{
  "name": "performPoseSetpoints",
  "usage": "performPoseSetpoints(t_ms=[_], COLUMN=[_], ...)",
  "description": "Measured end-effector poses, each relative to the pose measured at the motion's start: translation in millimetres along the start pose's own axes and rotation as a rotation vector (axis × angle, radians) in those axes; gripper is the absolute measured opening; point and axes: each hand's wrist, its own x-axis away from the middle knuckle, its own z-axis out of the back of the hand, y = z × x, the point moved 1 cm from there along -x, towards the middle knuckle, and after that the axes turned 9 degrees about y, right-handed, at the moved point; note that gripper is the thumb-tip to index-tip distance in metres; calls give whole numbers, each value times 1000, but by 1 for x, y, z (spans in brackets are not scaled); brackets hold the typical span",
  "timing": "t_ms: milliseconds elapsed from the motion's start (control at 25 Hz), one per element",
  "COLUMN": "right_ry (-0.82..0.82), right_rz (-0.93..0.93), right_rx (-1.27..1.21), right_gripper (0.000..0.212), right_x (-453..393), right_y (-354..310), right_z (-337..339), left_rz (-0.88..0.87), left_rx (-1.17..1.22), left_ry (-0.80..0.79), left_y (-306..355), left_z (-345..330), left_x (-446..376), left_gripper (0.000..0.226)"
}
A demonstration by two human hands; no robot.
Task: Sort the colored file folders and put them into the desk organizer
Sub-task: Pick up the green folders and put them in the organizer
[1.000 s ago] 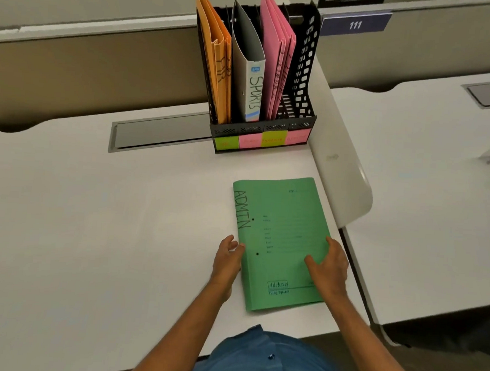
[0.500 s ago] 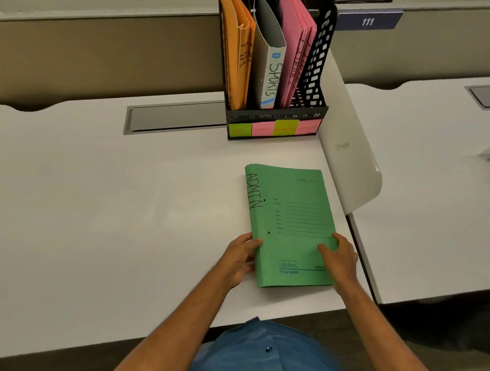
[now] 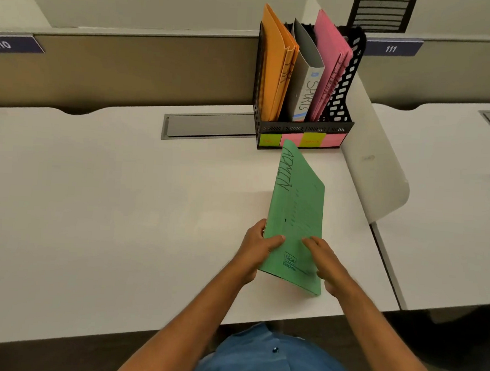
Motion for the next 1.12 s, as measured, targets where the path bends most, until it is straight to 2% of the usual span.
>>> performPoseSetpoints(t_ms=[160, 360, 400, 520, 680, 800, 920, 1120], right_ry=[-186, -259, -255, -164, 71, 192, 297, 477], right_rz=[89, 202, 217, 277, 285, 262, 325, 460], right_rx=[-162, -288, -310, -418, -727, -886, -879, -766], right_gripper=[45, 81, 75, 39, 19, 26, 30, 35], right_x=[36, 61, 66, 73, 68, 56, 39, 2], right_y=[-58, -122, -132, -153, -166, -170, -173, -184], right_z=[-17, 2, 9, 29, 52, 69, 82, 103], left_rz=[-240, -637, -730, -974, -1172, -1241, -1223, -1139], left_rx=[-293, -597, -624, -683, -765, -786, -804, -855], left_ry=[48, 181, 204, 250, 263, 239, 162, 58], left_y=[27, 56, 58, 63, 72, 80, 90, 115], left_z=[9, -11, -18, -37, -61, -78, -93, -108], left_x=[11, 29, 31, 30, 15, -1, -20, -64], left_gripper=[36, 34, 38, 48, 67, 79, 85, 74])
